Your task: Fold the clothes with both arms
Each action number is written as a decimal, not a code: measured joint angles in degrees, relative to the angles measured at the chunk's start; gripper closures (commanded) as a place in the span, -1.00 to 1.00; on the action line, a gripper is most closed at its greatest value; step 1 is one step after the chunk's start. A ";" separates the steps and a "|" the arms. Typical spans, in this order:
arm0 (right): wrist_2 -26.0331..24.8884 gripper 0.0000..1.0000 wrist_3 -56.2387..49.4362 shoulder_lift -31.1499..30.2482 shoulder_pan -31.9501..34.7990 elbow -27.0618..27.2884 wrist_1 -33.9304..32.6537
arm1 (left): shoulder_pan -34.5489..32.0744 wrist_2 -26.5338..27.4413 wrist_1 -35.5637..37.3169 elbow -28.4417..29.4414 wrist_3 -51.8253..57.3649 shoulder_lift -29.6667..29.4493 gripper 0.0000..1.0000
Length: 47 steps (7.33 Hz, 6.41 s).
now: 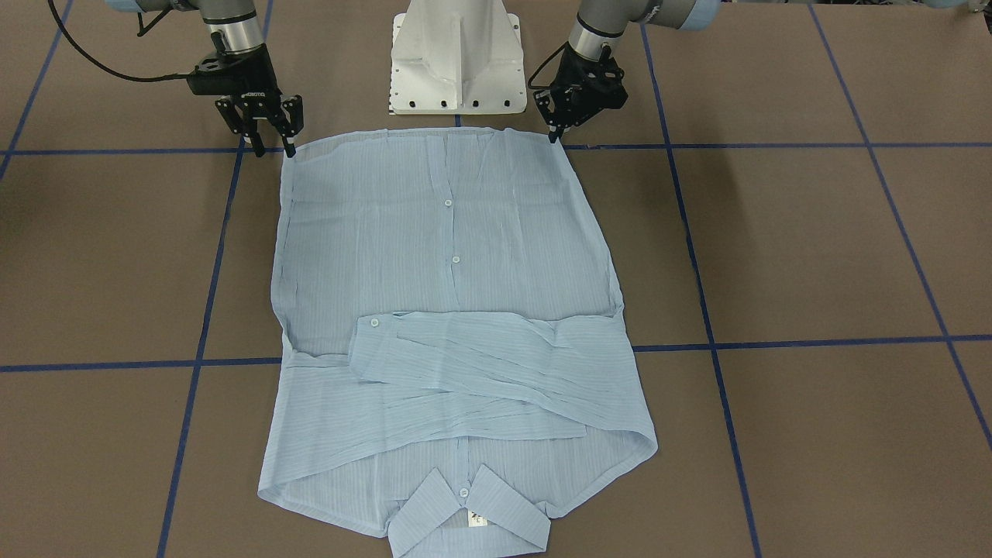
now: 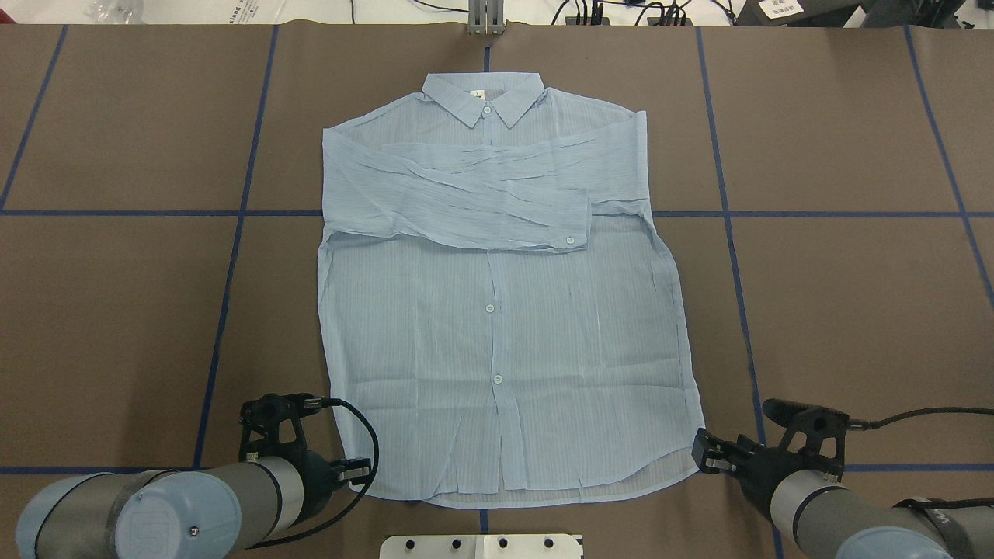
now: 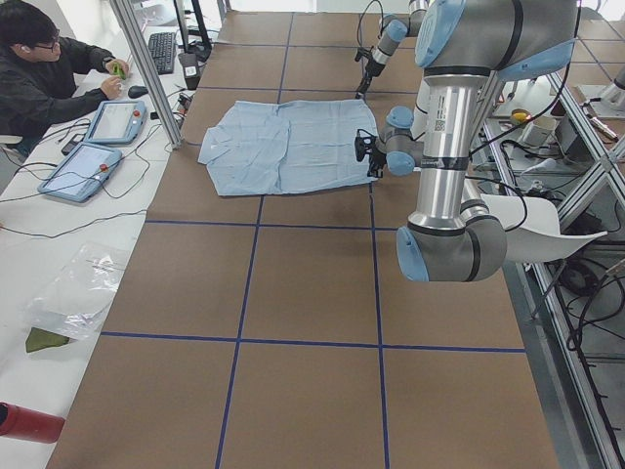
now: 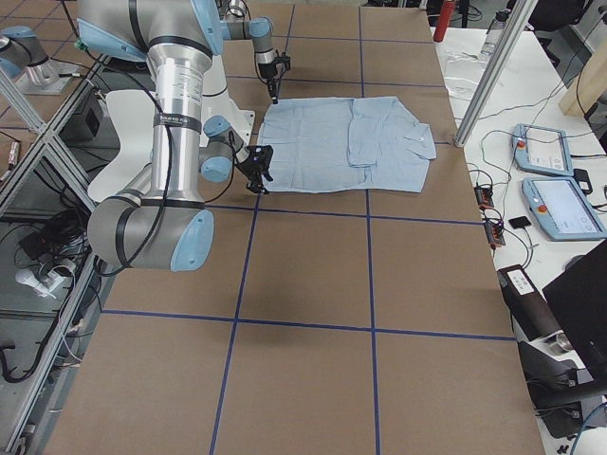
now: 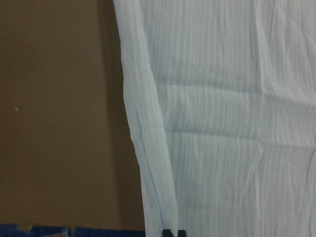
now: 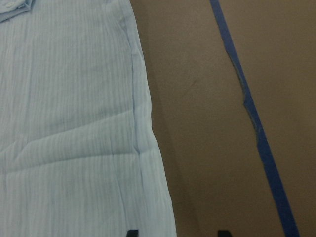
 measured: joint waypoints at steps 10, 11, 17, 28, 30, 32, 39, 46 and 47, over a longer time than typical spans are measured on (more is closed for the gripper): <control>-1.12 1.00 0.04 1.57 -0.99 -0.93 -0.83 | -0.33 -0.08 0.00 -0.12 0.51 -0.26 1.00; -0.45 1.00 0.04 0.16 -0.97 1.93 -1.12 | -0.58 -0.28 0.06 -1.65 2.07 -0.32 1.00; 18.24 1.00 -0.21 -9.47 6.75 33.89 -16.82 | -6.43 -13.08 19.86 -30.56 8.69 -2.12 1.00; 26.25 1.00 -28.30 35.29 40.72 -14.58 -21.11 | -32.38 -10.77 11.08 11.37 26.11 -18.40 1.00; 26.37 1.00 -29.55 35.65 42.19 -25.13 -11.79 | -32.37 -8.91 3.28 21.04 27.24 -19.37 1.00; 26.68 1.00 -30.12 37.25 42.93 -32.55 -6.24 | -32.39 -8.39 -3.56 28.48 29.14 -19.90 1.00; 29.90 -0.77 -32.01 43.18 45.66 -39.26 -4.84 | -35.60 -11.06 -7.47 33.00 34.68 -23.75 0.14; 32.15 -1.00 -35.62 42.57 46.95 -39.19 -4.54 | -33.95 -14.91 -8.56 22.25 37.20 -14.33 -1.00; 32.20 -1.00 -35.55 42.56 46.94 -39.04 -4.49 | -31.20 -14.87 -8.54 19.80 33.80 -12.39 -1.00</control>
